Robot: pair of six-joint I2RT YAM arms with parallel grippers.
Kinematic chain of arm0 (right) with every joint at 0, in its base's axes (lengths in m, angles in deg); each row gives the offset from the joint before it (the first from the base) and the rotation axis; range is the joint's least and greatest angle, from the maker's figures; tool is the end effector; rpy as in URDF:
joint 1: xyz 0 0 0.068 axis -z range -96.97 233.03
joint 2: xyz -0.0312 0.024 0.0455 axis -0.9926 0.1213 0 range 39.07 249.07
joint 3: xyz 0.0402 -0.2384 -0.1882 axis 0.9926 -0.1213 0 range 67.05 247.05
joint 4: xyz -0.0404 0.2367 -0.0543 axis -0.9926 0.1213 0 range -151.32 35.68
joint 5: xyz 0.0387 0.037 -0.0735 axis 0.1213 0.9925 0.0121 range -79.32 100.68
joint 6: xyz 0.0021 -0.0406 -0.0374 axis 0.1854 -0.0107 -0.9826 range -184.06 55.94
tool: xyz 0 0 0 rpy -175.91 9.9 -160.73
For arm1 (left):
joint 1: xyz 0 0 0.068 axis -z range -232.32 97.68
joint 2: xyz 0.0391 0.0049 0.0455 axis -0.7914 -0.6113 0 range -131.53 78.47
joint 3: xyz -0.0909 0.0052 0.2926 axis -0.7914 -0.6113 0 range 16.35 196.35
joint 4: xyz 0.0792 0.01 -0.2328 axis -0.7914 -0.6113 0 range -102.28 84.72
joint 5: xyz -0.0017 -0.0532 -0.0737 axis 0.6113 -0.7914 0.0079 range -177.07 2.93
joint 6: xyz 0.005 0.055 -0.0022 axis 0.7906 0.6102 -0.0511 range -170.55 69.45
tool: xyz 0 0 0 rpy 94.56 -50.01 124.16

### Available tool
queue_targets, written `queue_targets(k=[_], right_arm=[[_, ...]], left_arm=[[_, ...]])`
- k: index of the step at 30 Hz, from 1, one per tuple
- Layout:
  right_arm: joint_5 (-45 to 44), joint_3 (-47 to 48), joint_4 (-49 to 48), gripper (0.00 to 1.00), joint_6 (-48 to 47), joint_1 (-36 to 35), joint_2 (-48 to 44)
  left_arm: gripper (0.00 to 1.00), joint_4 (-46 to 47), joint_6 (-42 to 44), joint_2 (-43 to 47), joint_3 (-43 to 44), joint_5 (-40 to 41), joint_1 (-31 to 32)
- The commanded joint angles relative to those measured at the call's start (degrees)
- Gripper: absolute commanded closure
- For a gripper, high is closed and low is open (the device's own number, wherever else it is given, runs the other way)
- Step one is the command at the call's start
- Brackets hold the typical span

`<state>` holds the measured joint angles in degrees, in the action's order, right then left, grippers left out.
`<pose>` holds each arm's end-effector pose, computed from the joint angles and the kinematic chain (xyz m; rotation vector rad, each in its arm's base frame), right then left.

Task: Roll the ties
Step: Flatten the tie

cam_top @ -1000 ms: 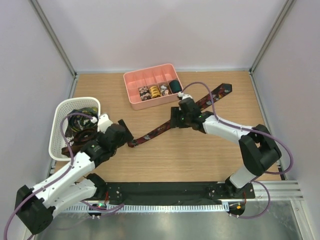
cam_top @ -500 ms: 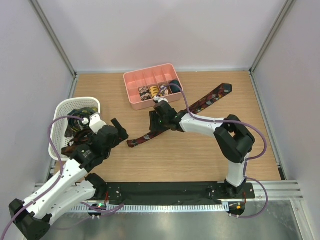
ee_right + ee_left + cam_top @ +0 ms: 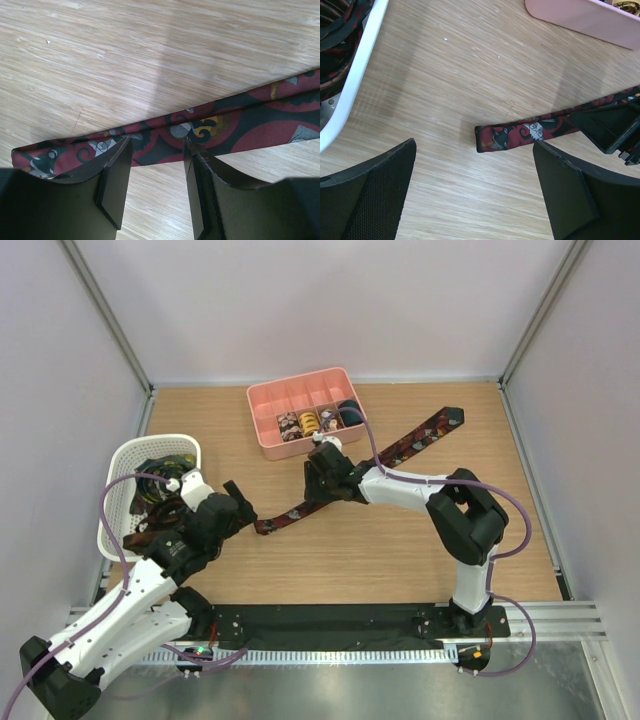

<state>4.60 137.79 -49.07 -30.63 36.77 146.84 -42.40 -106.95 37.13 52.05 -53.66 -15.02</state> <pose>0.2812 0.2879 0.2236 -0.2294 2.4769 0.4897 0.0974 -0.0480 0.2763 -0.6395 2.0882 -0.2461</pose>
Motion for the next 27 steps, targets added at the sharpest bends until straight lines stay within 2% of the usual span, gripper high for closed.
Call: queue_targets(k=[1, 16, 27], right_arm=[[-1.65, 0.72, -0.74, 0.49, 1.37, 0.73, 0.51], [0.28, -0.78, -3.28, 0.55, 1.81, 4.68, 2.71], [1.96, -1.04, -3.99, 0.55, -0.56, 7.59, 1.57]], left_arm=[[0.00, 0.74, 0.68, 0.56, -0.37, 1.92, -0.38], [0.00, 1.09, 1.56, 0.47, -0.37, 2.19, -0.38], [0.00, 2.32, 2.09, -1.11, -0.90, 1.84, -0.38]])
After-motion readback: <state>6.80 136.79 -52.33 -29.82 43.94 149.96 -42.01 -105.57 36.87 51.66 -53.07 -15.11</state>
